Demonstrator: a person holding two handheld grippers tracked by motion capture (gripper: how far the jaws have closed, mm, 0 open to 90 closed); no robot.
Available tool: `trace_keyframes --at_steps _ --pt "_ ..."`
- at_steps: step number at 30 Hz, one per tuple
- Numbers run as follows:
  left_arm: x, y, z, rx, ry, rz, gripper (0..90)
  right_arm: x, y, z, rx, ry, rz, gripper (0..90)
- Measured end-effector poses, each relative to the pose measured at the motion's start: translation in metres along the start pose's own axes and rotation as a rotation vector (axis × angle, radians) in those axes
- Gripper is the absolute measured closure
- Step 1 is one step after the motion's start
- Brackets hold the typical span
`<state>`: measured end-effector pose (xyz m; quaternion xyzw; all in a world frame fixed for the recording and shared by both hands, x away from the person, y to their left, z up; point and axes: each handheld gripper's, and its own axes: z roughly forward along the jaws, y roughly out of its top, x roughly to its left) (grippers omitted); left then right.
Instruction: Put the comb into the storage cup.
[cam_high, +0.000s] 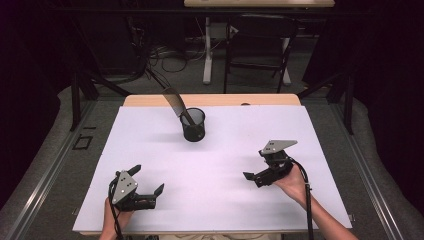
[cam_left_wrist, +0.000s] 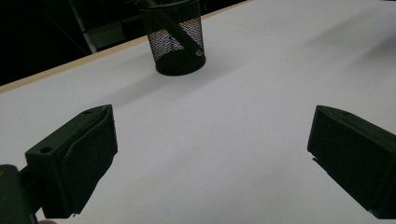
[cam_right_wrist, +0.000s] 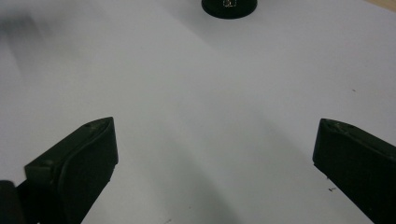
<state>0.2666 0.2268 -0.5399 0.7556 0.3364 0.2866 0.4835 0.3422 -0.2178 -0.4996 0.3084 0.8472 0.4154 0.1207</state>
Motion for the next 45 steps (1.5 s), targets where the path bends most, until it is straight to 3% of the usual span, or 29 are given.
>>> trace_keyframes --at_steps 15,28,45 --pt "-0.001 0.000 0.000 0.004 0.003 0.002 1.6 -0.001 -0.030 -0.021 -0.017 -0.048 0.048 0.0" --pt "-0.001 -0.001 0.001 0.009 0.001 0.002 1.5 0.009 -0.050 -0.030 -0.014 -0.083 0.027 0.0" --pt "0.000 -0.002 0.000 0.011 -0.002 0.000 1.4 0.017 -0.065 -0.038 -0.069 -0.092 0.041 0.0"
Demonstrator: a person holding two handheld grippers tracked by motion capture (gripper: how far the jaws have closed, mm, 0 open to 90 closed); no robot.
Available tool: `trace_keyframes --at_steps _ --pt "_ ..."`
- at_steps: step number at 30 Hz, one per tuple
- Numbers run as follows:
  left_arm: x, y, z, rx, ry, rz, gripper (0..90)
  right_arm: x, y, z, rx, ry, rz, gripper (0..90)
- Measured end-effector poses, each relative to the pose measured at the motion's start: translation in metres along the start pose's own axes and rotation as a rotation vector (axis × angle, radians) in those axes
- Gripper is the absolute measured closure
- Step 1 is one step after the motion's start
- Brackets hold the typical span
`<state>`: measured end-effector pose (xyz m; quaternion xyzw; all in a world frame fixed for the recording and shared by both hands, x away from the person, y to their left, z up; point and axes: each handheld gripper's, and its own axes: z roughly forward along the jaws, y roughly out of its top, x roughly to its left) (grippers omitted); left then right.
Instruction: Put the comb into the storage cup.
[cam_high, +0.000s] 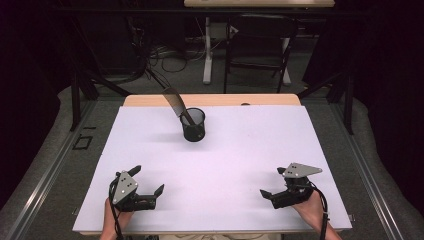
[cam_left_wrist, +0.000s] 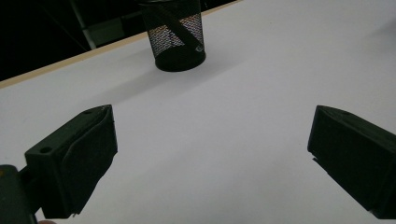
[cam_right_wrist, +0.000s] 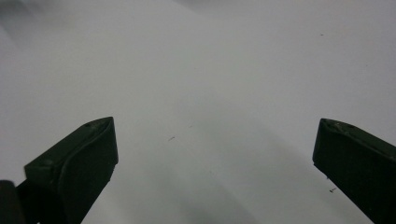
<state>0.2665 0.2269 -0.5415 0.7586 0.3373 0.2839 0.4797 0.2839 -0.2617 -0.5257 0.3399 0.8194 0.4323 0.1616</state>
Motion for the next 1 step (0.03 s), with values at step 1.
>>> trace_keyframes --at_steps 1 --pt "0.0000 0.0000 0.0002 0.000 -0.003 0.000 1.4 -0.0003 -0.0002 -0.0008 -0.006 -0.002 0.001 0.0"
